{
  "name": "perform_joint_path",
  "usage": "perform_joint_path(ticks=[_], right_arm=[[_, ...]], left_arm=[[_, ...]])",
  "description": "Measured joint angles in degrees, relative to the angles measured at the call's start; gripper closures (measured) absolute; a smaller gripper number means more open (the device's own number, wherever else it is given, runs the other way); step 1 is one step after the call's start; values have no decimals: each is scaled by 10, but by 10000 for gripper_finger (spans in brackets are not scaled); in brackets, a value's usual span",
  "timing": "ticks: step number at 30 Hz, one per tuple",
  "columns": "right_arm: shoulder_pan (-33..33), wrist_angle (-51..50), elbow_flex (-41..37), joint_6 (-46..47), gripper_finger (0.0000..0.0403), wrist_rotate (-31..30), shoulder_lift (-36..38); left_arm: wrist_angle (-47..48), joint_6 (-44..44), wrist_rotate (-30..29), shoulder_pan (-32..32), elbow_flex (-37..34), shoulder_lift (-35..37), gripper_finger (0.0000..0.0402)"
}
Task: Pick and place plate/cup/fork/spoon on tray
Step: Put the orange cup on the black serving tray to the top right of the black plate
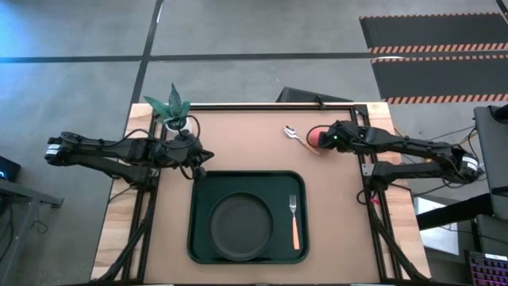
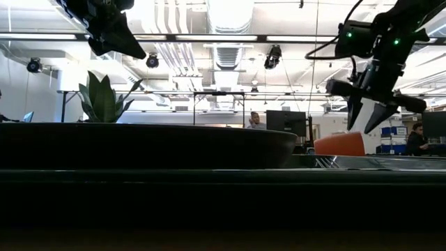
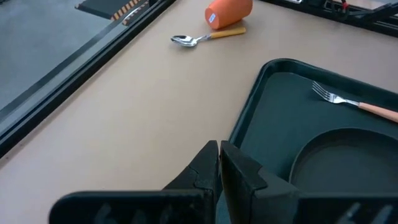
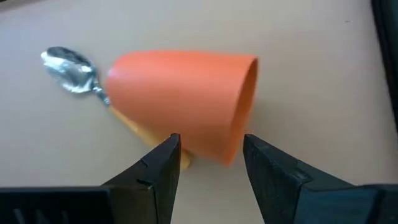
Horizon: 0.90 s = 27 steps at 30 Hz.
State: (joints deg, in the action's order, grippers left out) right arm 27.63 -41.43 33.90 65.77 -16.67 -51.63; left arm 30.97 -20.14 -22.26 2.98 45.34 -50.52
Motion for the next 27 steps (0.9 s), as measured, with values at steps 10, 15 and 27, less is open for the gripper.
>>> perform_joint_path(ticks=[10,15,27], right_arm=[[16,143,-56,-5,239,7,-8],[15,223,-91,3,239,17,-30],[15,338,-103,-34,385,4,-110]], left_arm=[[0,-1,0,0,0,0,402],[0,-1,0,0,0,0,402],[0,-4,0,0,0,0,402]])
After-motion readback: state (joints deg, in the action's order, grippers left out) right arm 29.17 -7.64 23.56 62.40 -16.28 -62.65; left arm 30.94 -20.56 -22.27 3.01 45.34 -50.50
